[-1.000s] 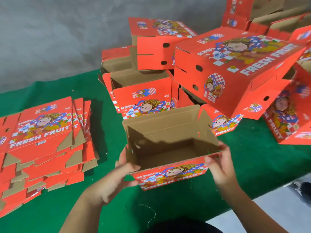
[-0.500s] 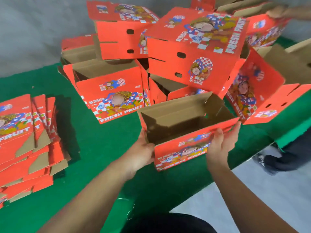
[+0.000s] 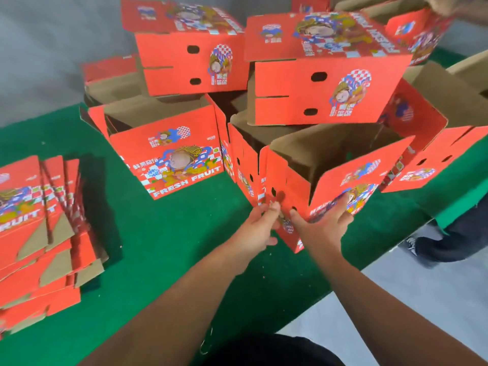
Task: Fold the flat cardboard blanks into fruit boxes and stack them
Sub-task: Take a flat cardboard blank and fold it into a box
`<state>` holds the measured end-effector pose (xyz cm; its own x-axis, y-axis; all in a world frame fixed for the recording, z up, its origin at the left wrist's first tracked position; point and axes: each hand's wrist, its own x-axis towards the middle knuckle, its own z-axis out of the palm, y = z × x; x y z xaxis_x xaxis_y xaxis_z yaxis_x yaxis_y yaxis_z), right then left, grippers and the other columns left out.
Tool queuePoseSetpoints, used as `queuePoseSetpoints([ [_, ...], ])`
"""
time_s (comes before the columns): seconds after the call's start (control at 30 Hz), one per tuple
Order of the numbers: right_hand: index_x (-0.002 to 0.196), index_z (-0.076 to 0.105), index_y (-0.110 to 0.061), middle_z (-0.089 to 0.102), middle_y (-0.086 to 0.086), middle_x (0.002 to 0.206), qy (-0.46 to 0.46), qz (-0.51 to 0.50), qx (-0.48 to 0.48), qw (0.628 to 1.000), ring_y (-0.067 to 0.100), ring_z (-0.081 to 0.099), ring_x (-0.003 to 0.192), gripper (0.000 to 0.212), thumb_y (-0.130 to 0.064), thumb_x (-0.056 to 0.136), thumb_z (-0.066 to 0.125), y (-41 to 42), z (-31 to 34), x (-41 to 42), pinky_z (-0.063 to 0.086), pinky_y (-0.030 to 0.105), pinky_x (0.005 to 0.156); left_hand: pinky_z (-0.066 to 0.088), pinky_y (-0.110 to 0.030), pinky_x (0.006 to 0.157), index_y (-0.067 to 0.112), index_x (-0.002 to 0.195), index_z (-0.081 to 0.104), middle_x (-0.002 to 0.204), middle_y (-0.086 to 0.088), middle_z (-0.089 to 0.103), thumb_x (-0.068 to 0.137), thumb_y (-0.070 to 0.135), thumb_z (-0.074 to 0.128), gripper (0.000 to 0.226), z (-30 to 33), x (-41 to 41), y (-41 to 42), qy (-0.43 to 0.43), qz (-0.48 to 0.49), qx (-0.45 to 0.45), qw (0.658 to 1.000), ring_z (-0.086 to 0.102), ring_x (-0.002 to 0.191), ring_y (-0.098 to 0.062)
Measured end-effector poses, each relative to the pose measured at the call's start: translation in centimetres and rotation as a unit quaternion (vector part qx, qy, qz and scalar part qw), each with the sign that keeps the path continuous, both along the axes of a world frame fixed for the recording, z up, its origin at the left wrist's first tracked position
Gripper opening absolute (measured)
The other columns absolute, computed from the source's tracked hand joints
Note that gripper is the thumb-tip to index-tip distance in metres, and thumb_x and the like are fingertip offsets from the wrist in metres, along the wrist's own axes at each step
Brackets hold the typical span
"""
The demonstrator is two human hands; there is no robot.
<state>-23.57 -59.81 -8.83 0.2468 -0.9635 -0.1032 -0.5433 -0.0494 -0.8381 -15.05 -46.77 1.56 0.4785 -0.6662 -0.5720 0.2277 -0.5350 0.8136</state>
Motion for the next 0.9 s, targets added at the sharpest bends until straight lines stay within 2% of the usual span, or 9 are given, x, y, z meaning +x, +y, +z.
queuePoseSetpoints([
  [0.1, 0.16, -0.017, -0.033, 0.017, 0.012, 0.15, -0.013, 0.022, 0.01, 1.0, 0.034, 0.023, 0.131, 0.132, -0.042, 0.067, 0.077, 2.4, -1.0, 0.3, 0.029, 0.052, 0.112, 0.052, -0.044, 0.098, 0.054, 0.145, 0.026, 0.131, 0.007, 0.061, 0.086, 0.087, 0.039, 0.068, 0.7, 0.5, -1.2, 0.029, 0.005, -0.002, 1.0, 0.071, 0.101, -0.026],
  [0.2, 0.16, -0.019, -0.033, 0.009, 0.008, 0.155, -0.05, 0.002, 0.028, 0.998, 0.03, 0.02, 0.134, 0.127, -0.02, 0.078, 0.077, 3.2, -1.6, 0.6, 0.03, 0.048, 0.11, 0.062, -0.039, 0.081, 0.033, 0.136, 0.042, 0.113, -0.003, 0.068, 0.091, 0.074, 0.051, 0.061, 1.4, 0.6, -3.7, -0.048, -0.018, 0.024, 0.998, 0.074, 0.092, -0.028],
  [0.3, 0.16, -0.016, -0.036, 0.008, 0.006, 0.158, -0.072, -0.02, -0.007, 0.997, 0.03, 0.02, 0.134, 0.117, -0.01, 0.083, 0.068, 3.3, -1.2, 0.8, 0.03, 0.045, 0.11, 0.059, -0.05, 0.091, 0.018, 0.121, 0.051, 0.111, -0.017, 0.067, 0.094, 0.039, 0.044, 0.035, 1.5, 0.7, -5.3, -0.124, -0.03, 0.002, 0.992, 0.07, 0.1, -0.038],
  [0.43, 0.163, -0.005, -0.029, 0.013, 0.014, 0.157, -0.119, -0.037, -0.069, 0.99, 0.029, 0.02, 0.134, 0.108, 0.001, 0.078, 0.053, 2.3, 0.2, 1.3, 0.02, 0.035, 0.111, 0.054, -0.049, 0.102, 0.025, 0.156, 0.036, 0.12, -0.013, 0.066, 0.087, 0.032, 0.039, 0.069, 0.7, 1.3, -4.8, -0.101, -0.041, -0.059, 0.992, 0.068, 0.108, -0.031],
  [0.5, 0.163, -0.002, -0.033, 0.012, 0.012, 0.159, -0.135, -0.046, -0.088, 0.986, 0.027, 0.018, 0.139, 0.107, 0.008, 0.078, 0.049, 1.5, 0.8, 1.5, 0.021, 0.039, 0.117, 0.048, -0.045, 0.111, 0.032, 0.157, 0.036, 0.135, -0.012, 0.063, 0.088, 0.032, 0.04, 0.069, -0.2, 1.8, -4.5, -0.076, -0.04, -0.086, 0.993, 0.063, 0.122, -0.028],
  [0.63, 0.163, 0.004, -0.037, 0.009, -0.008, 0.161, -0.167, -0.036, -0.16, 0.972, 0.021, 0.011, 0.149, 0.095, -0.021, 0.077, 0.039, 0.2, 0.8, 1.1, 0.019, 0.039, 0.123, 0.041, -0.037, 0.117, 0.043, 0.146, 0.047, 0.134, -0.006, 0.063, 0.107, 0.019, 0.038, 0.046, -1.7, 1.6, -4.3, -0.046, -0.04, -0.144, 0.988, 0.062, 0.123, -0.017],
  [0.7, 0.164, 0.003, -0.033, 0.006, -0.001, 0.163, -0.14, -0.044, -0.158, 0.977, 0.026, 0.012, 0.15, 0.098, -0.007, 0.079, 0.043, -1.3, 0.0, 1.0, 0.02, 0.044, 0.123, 0.034, -0.015, 0.114, 0.038, 0.156, 0.036, 0.14, -0.001, 0.056, 0.11, 0.021, 0.037, 0.049, -1.7, 1.0, -4.4, -0.083, -0.085, -0.146, 0.982, 0.055, 0.123, -0.003],
  [0.8, 0.165, 0.002, -0.023, 0.014, 0.02, 0.162, -0.033, -0.078, -0.025, 0.996, 0.048, 0.027, 0.141, 0.094, -0.011, 0.09, 0.058, -4.6, -1.5, 0.7, 0.026, 0.055, 0.119, 0.031, -0.009, 0.105, 0.03, 0.164, 0.008, 0.154, 0.002, 0.047, 0.11, 0.027, 0.042, 0.064, -1.5, 0.2, -5.1, -0.105, -0.166, -0.138, 0.971, 0.046, 0.137, -0.002],
  [0.9, 0.164, 0.0, -0.019, 0.029, 0.029, 0.154, 0.033, -0.086, 0.122, 0.988, 0.053, 0.042, 0.132, 0.083, -0.043, 0.102, 0.051, -7.9, -1.4, 0.9, 0.036, 0.056, 0.111, 0.048, -0.022, 0.089, 0.027, 0.163, 0.019, 0.141, 0.002, 0.058, 0.109, 0.022, 0.043, 0.06, -1.9, 0.0, -4.9, -0.145, -0.176, -0.11, 0.967, 0.063, 0.108, -0.009],
])
